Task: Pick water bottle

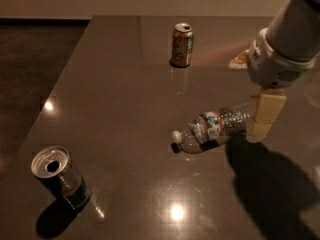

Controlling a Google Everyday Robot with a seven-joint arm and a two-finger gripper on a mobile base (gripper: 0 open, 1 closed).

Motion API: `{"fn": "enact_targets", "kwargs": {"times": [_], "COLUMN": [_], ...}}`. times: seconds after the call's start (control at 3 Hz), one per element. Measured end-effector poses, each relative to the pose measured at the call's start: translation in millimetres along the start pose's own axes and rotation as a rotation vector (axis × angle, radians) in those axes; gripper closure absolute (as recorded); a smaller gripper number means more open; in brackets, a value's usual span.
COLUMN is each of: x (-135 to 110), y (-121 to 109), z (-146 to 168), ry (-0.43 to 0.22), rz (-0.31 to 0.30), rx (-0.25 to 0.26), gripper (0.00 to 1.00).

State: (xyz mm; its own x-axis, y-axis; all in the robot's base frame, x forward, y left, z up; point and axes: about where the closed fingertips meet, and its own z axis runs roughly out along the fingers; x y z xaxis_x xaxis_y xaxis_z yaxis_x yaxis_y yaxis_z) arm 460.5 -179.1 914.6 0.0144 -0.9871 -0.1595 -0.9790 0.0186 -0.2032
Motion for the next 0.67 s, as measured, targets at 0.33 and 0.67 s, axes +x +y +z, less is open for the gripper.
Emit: {"fn": "enact_targets", "kwargs": {"times": [0.33, 0.67], "x": [-4, -5], "y": [-4, -7], "z": [34, 57], "ry": [-0.004, -0.007], "rz": [-0.067, -0.112], "rx": [-0.054, -0.096], "gripper": [0.00, 0.00]}}
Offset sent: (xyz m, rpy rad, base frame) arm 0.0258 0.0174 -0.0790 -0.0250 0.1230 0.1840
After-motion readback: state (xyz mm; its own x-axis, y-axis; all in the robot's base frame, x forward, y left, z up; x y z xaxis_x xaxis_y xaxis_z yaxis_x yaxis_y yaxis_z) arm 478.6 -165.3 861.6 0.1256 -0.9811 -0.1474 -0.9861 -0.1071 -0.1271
